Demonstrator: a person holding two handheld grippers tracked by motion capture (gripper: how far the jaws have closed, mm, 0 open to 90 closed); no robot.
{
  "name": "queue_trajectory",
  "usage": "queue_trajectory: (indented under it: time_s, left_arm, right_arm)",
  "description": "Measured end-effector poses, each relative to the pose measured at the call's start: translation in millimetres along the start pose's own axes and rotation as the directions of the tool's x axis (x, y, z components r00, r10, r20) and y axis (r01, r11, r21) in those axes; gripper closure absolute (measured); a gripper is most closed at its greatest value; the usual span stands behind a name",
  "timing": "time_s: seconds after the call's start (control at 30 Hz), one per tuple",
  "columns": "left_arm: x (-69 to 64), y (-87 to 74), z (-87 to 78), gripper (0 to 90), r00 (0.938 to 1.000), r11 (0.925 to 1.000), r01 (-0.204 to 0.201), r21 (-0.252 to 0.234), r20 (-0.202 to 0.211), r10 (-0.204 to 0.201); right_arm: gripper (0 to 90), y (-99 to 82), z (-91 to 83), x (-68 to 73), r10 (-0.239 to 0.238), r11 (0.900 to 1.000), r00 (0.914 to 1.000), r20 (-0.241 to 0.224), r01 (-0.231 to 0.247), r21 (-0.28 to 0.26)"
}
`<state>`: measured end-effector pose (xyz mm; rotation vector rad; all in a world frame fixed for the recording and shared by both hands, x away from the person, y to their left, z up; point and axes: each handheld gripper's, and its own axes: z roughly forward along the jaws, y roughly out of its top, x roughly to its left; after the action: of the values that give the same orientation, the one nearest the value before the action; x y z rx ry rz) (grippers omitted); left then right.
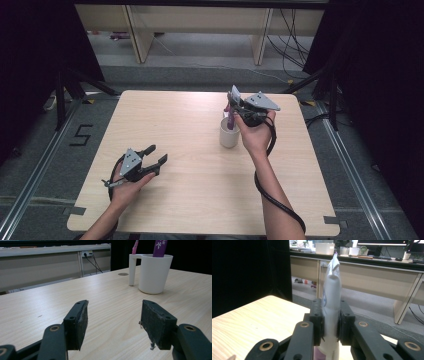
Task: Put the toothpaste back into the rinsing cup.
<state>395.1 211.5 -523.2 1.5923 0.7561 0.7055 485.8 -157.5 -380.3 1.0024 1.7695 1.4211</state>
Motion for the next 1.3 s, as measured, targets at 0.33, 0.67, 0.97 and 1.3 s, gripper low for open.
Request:
queue_trajectory:
  time_s: [0.33, 0.67, 0.97, 1.3]
  left_arm:
    - [0.0, -0.1, 0.1, 38.6, 1.0000, 1.0000, 0.002, -0.001, 0.002, -0.002]
    - [0.0, -0.1, 0.0, 38.5, 1.0000, 1.0000, 0.002, -0.001, 0.003, -0.002]
    - [0.0, 0.0, 0.1, 38.4, 1.0000, 1.0000, 0.001, -0.001, 0.003, 0.000]
    - [0.0, 0.0, 0.0, 38.2, 1.0000, 1.0000, -0.002, 0.000, 0.003, 0.002]
  right_arm:
    - [77.8, -9.6, 5.4, -1.0, -0.005, 1.0000, 1.0000, 0.004, 0.005, 0.008]
    - [77.7, -19.8, 9.9, -0.7, 0.009, 0.9996, 1.0000, 0.003, -0.009, 0.025]
    - [77.7, -27.4, 12.2, 0.0, 0.030, 0.9985, 0.9995, 0.012, -0.030, 0.047]
    - [77.6, -35.9, 16.8, -1.0, -0.002, 0.9984, 0.9999, 0.010, 0.001, 0.057]
